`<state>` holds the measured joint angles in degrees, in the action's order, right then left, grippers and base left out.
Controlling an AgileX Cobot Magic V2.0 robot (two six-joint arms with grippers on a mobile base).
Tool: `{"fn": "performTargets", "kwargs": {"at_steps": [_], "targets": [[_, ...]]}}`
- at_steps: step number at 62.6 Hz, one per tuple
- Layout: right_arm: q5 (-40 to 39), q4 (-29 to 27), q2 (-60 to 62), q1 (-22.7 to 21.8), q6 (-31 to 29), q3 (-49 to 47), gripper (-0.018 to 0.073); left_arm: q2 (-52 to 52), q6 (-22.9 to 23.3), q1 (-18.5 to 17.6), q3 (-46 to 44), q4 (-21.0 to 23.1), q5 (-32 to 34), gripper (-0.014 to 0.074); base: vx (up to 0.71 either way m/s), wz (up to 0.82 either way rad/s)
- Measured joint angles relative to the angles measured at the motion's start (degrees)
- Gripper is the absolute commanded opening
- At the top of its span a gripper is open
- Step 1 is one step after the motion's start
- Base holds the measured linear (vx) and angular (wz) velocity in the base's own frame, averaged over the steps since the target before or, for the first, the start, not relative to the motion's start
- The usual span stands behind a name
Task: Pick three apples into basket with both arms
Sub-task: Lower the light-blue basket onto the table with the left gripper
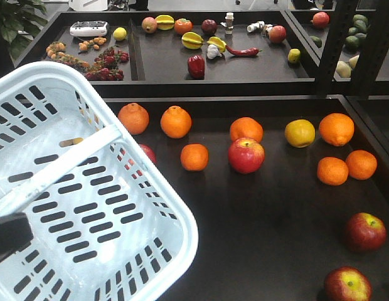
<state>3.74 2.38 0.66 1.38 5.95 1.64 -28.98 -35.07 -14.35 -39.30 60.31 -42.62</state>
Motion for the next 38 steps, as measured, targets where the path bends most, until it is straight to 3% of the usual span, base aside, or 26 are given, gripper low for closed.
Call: {"fn": "performTargets", "kwargs": {"at_steps": [9,19,38], "targets": [[0.00,0.00,0.00,0.00,0.00,0.00,-0.0005,-0.94,-0.39,0.00,0.00,3.63,0.92,-0.0006,0.00,0.00],[0.00,0.00,0.00,0.00,0.00,0.00,-0.0005,-5.75,-5.04,0.00,-1.08,6.77,1.32,-0.0006,0.00,0.00],[0.00,0.00,0.00,0.00,0.00,0.00,-0.0005,-24.91,-10.46,0.00,-10.83,12.14,-1.48,-0.0006,0.00,0.00]]}}
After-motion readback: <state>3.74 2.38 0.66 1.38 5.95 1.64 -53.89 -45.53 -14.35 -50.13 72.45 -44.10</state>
